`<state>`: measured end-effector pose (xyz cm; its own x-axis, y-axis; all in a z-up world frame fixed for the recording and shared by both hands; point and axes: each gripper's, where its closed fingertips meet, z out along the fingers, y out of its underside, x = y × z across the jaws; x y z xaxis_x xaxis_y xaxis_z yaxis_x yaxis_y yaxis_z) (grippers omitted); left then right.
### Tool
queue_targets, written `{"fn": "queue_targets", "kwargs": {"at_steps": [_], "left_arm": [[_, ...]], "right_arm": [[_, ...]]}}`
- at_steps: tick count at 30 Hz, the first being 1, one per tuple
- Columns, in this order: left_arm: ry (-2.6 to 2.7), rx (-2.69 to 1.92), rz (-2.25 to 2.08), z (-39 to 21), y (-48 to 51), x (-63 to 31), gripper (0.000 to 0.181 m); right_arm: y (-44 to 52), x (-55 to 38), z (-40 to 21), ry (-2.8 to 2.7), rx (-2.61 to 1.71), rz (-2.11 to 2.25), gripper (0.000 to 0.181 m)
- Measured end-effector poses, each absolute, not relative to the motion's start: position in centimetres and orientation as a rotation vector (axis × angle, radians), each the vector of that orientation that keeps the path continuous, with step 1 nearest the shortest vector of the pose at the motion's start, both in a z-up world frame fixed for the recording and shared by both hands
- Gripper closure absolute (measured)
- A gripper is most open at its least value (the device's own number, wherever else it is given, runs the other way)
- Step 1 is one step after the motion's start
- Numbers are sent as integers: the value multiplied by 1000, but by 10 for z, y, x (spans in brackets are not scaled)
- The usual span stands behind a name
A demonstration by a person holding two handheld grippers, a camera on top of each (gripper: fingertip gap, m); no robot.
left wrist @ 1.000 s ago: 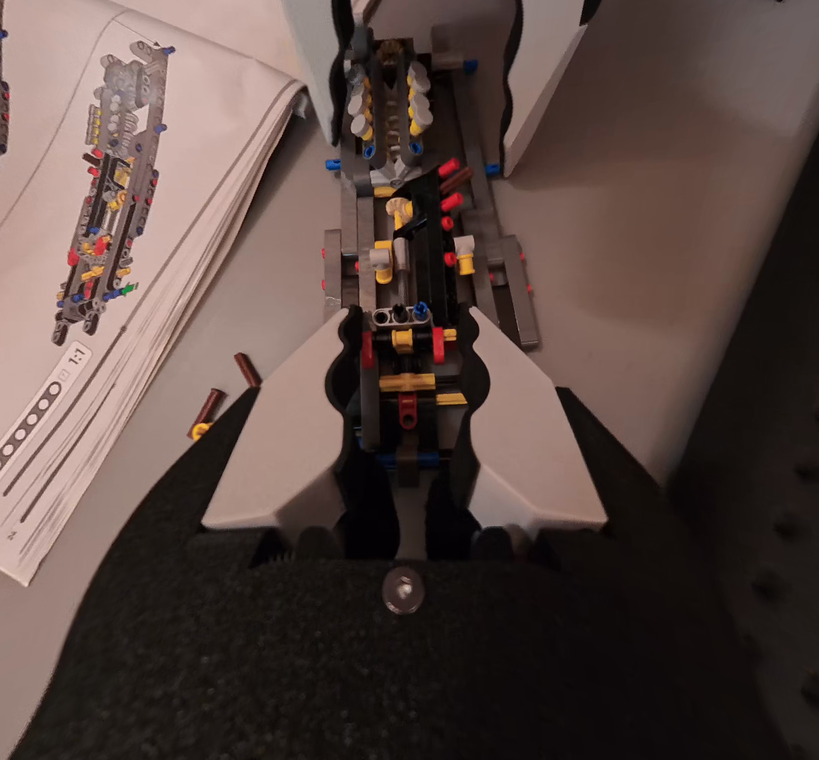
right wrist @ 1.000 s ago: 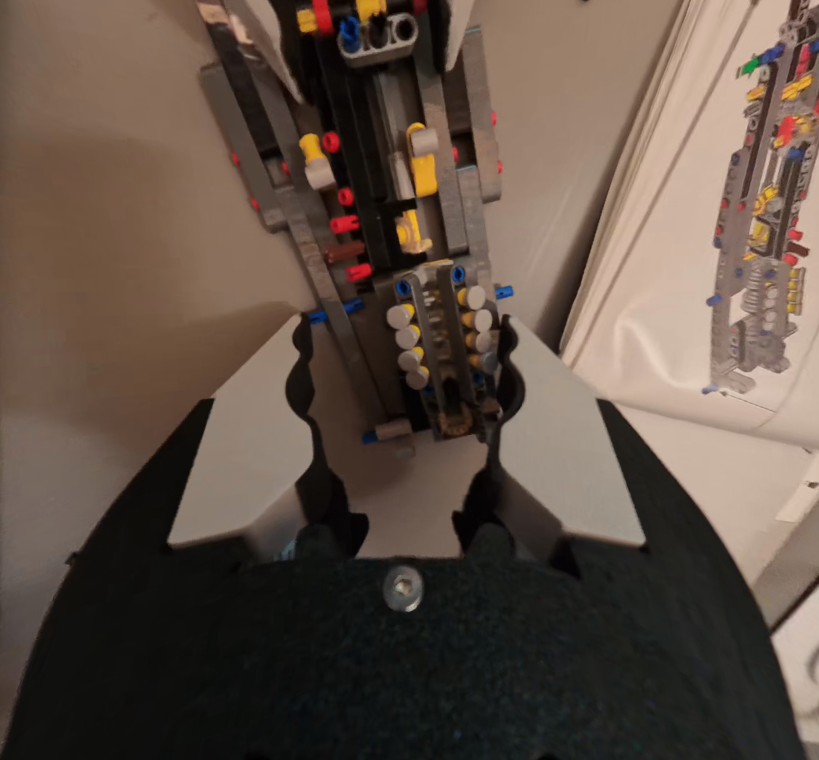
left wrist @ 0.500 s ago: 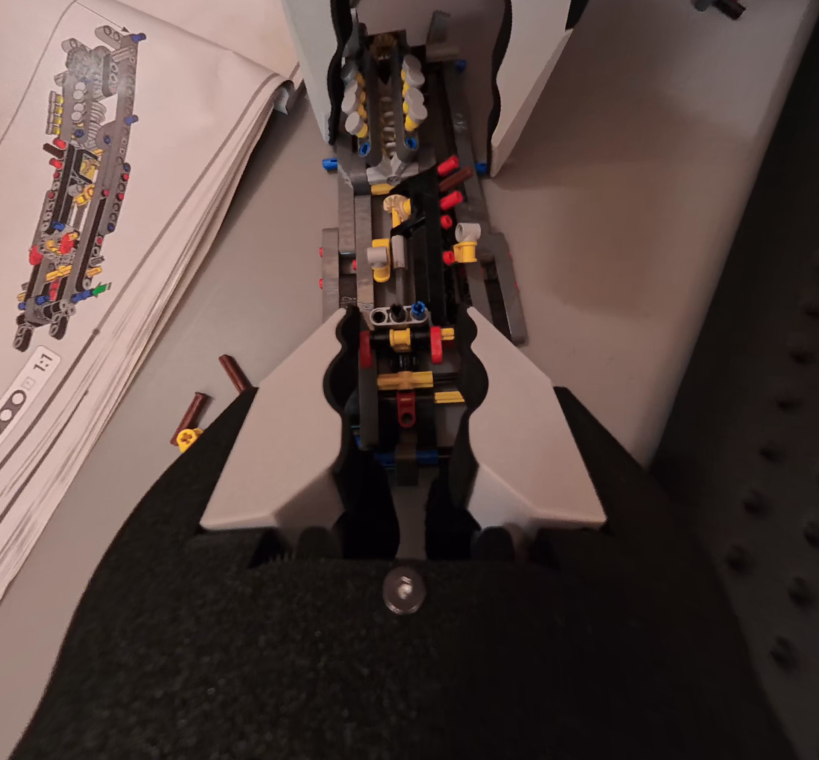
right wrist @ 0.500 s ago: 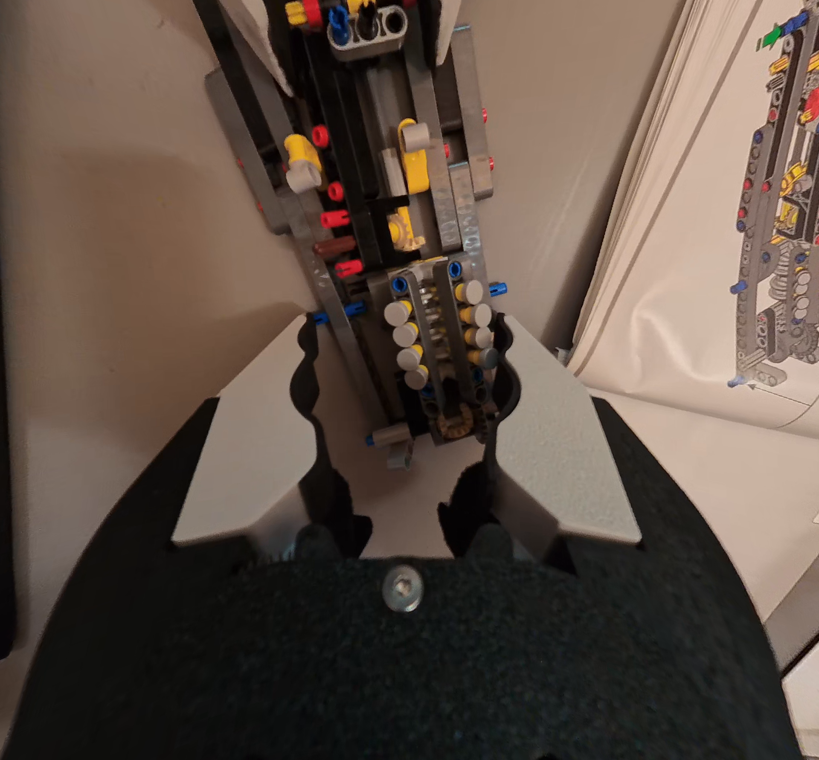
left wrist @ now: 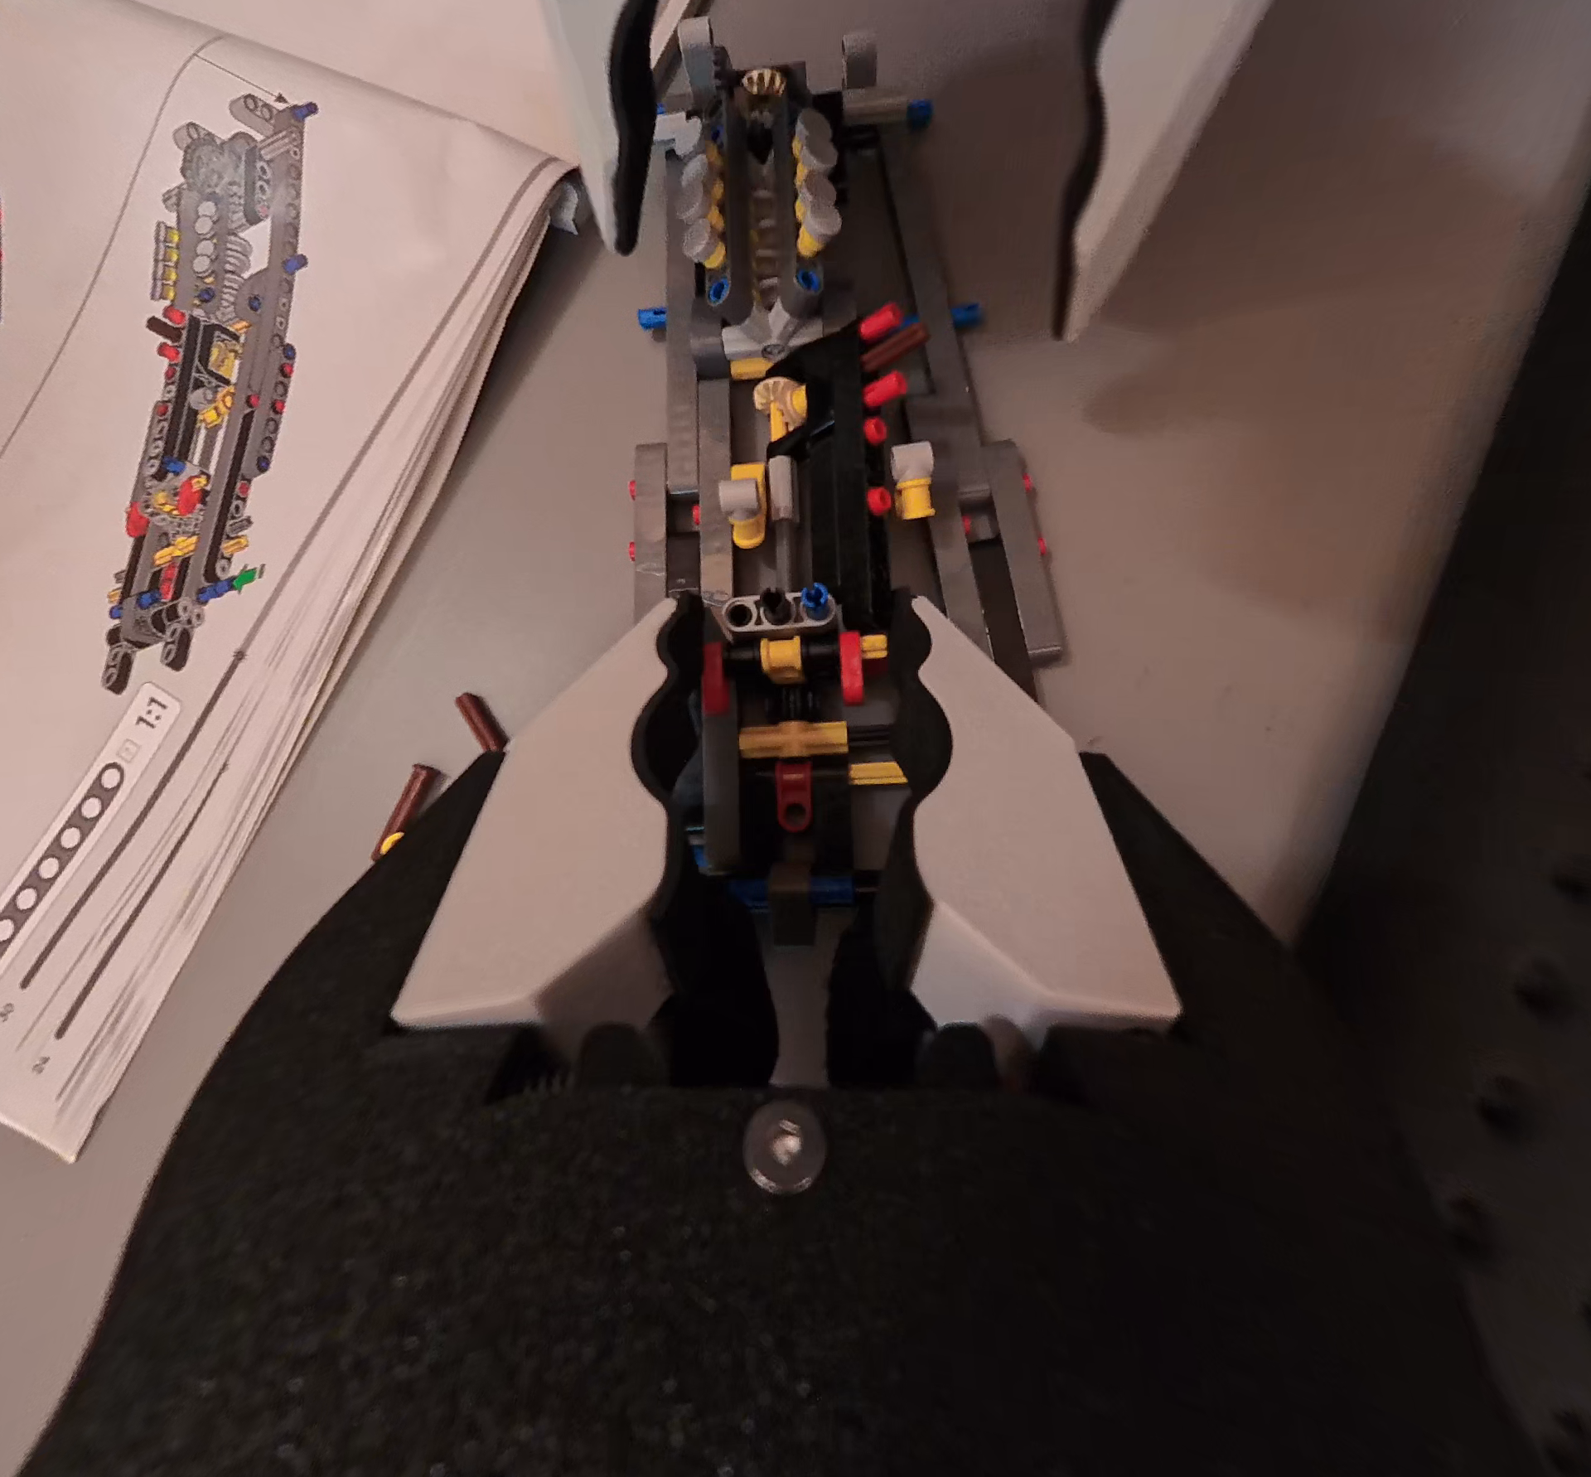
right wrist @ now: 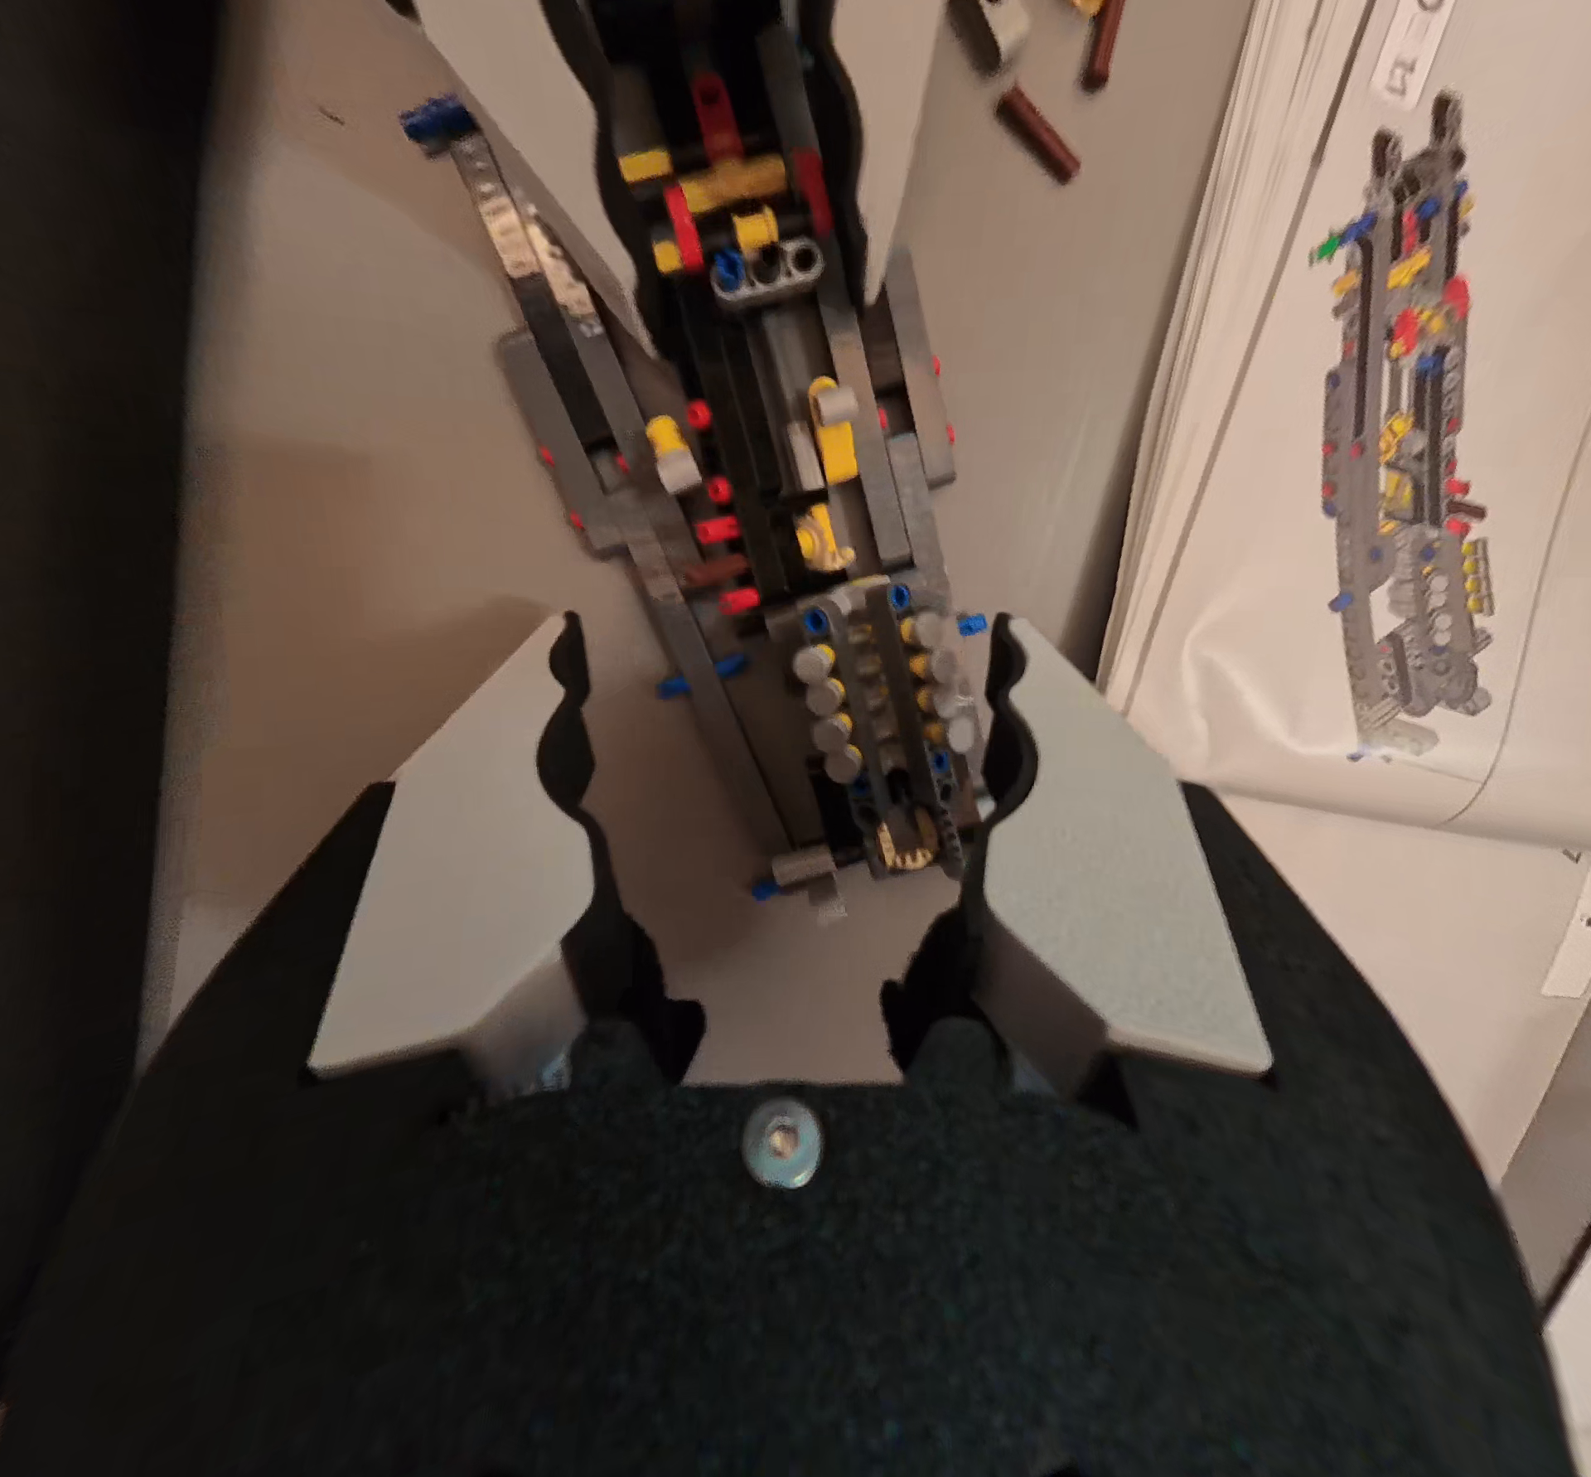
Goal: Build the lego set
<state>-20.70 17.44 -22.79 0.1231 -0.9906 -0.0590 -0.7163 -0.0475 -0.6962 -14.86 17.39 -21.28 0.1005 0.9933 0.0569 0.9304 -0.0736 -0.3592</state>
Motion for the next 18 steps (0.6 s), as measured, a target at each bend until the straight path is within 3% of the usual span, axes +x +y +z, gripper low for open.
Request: {"fn": "queue_targets", "kwargs": {"at_steps": [8,11,18], "left_arm": [[1633,-1808,-572,-228,175,-206,139],[1625,-1804,-561,-228,174,-205,139],[1618,-1774,-505,-228,175,-205,140]], "right_arm": [[179,-167,-231,-1948,-2062,214,78],[172,-168,-240,-1990,-2109,260,90],[172,-167,-241,-1985,-2131,298,93]]}}
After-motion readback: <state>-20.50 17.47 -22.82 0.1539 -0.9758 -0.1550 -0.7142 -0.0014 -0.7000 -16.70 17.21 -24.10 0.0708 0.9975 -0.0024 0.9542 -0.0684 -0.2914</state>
